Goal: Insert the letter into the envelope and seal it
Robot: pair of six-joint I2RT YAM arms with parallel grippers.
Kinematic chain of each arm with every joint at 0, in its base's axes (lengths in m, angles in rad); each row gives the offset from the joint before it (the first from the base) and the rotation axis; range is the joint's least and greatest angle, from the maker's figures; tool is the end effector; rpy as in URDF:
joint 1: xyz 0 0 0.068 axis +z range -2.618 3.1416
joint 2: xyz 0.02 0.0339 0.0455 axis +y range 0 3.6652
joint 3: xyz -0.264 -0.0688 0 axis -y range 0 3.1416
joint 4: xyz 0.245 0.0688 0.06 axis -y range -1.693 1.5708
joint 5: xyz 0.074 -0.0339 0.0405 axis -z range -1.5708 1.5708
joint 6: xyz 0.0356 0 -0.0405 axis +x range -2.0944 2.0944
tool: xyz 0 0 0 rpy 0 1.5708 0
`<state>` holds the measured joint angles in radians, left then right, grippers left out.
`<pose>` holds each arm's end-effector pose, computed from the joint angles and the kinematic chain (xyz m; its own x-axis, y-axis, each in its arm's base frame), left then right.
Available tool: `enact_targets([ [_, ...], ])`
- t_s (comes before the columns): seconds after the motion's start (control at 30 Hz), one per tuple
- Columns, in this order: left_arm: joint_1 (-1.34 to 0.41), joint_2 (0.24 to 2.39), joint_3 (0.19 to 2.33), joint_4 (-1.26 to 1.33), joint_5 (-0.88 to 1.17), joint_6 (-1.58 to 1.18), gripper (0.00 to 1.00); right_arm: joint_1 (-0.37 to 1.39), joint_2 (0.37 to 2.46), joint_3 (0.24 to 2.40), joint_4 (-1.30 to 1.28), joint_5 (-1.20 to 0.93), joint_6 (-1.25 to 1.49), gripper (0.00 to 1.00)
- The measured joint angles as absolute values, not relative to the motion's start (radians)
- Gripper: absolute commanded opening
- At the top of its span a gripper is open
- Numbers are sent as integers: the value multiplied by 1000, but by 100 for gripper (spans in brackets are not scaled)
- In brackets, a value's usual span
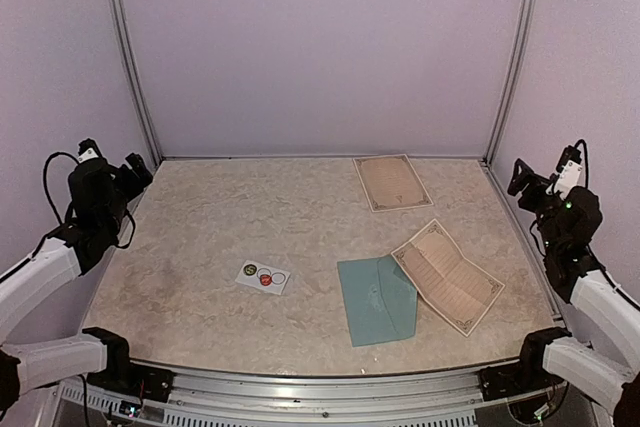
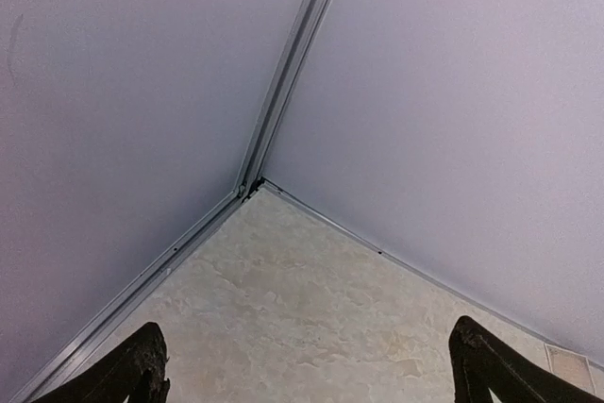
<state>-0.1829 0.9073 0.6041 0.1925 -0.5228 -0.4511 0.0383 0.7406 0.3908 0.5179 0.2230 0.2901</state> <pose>0.2130 -0.0213 0.2940 0.0463 -0.3927 -0.9185 -0.3447 0.8567 -0.3836 0.1832 -0.0009 0.2822 0.2118 0.2873 -0.9341 0.1252 0.9400 0.3175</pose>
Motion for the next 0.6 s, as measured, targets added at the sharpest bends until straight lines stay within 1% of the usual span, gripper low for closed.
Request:
enact_targets([
  [0.17,-185,900,606,79,-496,-475,99,38,749,398,364,178,323,100],
  [0.27,-199,888,607,44,-446,-492,99,38,813,456,274,91,336,98],
  [0.33,-238,875,607,36,-414,-499,99,46,860,490,239,32,353,98],
  [0.43,-361,864,607,42,-373,-531,99,99,942,519,212,-70,398,96],
  [0.6,-635,940,606,112,-352,-631,99,321,1109,517,177,-163,491,94],
])
